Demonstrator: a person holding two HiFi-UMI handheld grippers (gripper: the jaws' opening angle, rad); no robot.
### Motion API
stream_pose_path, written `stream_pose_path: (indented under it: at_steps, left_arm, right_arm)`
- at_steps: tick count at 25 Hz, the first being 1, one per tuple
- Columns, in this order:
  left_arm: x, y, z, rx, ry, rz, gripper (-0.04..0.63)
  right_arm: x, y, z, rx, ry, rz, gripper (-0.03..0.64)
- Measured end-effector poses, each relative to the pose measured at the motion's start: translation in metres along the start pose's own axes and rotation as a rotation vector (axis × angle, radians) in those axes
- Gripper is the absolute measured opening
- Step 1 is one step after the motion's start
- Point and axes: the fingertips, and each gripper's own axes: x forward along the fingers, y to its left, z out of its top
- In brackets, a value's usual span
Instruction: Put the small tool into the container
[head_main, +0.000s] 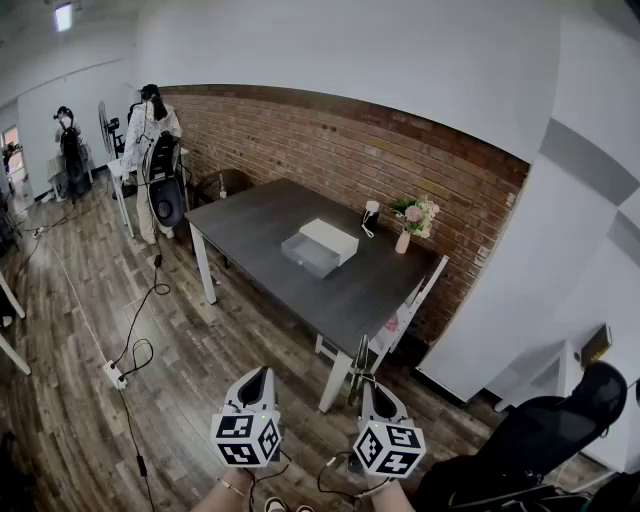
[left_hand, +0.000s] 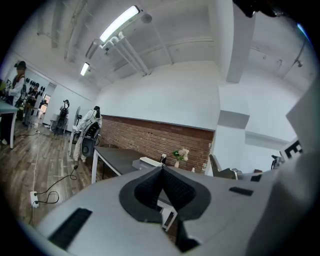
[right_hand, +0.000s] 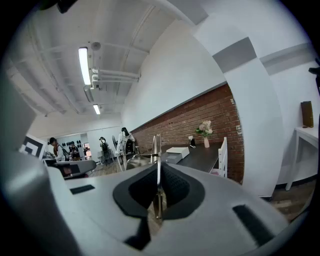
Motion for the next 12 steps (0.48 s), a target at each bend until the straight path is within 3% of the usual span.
stream_pose_path:
  at_steps: [12]
  left_arm:
    - [0.009,0.021,-0.002,-0.004,0.009,-0.001,0.002]
  right_arm:
    - [0.022,0.017,-0.008,0.017,0.019,0.017,0.005]
